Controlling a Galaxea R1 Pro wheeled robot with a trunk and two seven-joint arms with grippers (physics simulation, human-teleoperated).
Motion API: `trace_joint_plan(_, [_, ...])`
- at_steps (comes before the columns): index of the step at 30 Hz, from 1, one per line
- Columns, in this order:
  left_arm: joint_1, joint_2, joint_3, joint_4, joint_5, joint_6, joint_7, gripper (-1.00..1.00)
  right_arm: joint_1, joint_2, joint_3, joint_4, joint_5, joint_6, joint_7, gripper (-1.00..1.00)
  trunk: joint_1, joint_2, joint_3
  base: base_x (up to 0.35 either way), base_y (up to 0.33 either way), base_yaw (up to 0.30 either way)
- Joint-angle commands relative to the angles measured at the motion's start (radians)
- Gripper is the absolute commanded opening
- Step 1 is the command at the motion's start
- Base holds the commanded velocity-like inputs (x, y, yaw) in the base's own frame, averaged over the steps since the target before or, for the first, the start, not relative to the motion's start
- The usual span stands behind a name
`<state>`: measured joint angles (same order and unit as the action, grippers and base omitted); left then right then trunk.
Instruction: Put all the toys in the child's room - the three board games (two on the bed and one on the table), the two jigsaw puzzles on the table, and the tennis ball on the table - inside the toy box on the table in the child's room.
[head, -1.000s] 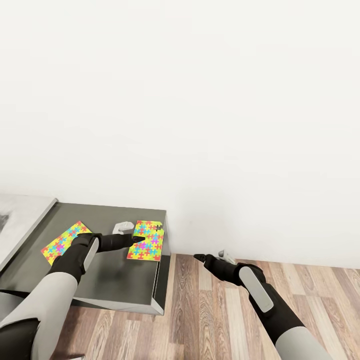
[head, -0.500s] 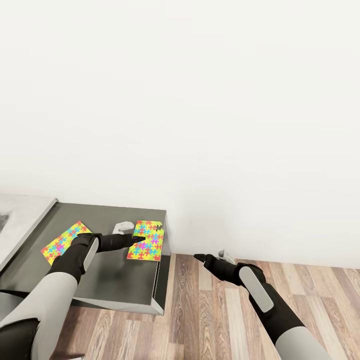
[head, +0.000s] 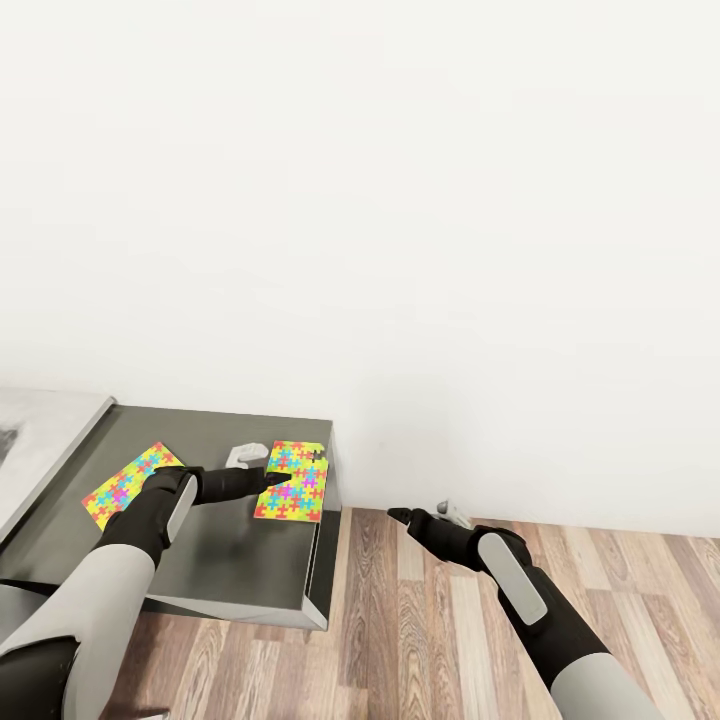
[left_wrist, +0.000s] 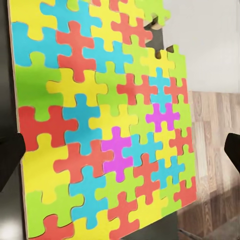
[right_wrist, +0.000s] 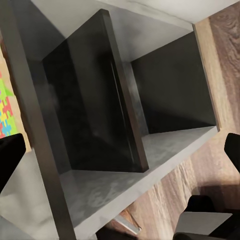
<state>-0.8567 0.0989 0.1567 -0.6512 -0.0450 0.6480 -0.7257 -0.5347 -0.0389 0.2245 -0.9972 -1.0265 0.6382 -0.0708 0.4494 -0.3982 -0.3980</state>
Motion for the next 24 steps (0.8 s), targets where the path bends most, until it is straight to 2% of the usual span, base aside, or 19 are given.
trace_joint_plan(1, [-0.001,-0.001,0.004,-0.001,-0.005,0.007,-0.012,1.00,-0.001,-0.001,0.003,-0.001,-0.009,0.001,-0.007,1.00,0.001,-0.002,-0.002,0.000,0.000,0.000])
trace_joint_plan(17, [-0.001,-0.002,0.004,-0.001,-0.006,0.007,-0.029,1.00,-0.001,-0.002,0.003,-0.001,-0.009,0.001,-0.007,1.00,0.001,-0.002,-0.002,0.000,0.000,0.000])
trace_joint_plan(24, [-0.001,0.000,-0.014,-0.001,-0.006,0.007,-0.027,1.00,-0.001,-0.002,0.003,-0.001,-0.009,0.000,-0.007,1.00,0.001,-0.002,-0.002,0.000,0.000,0.000])
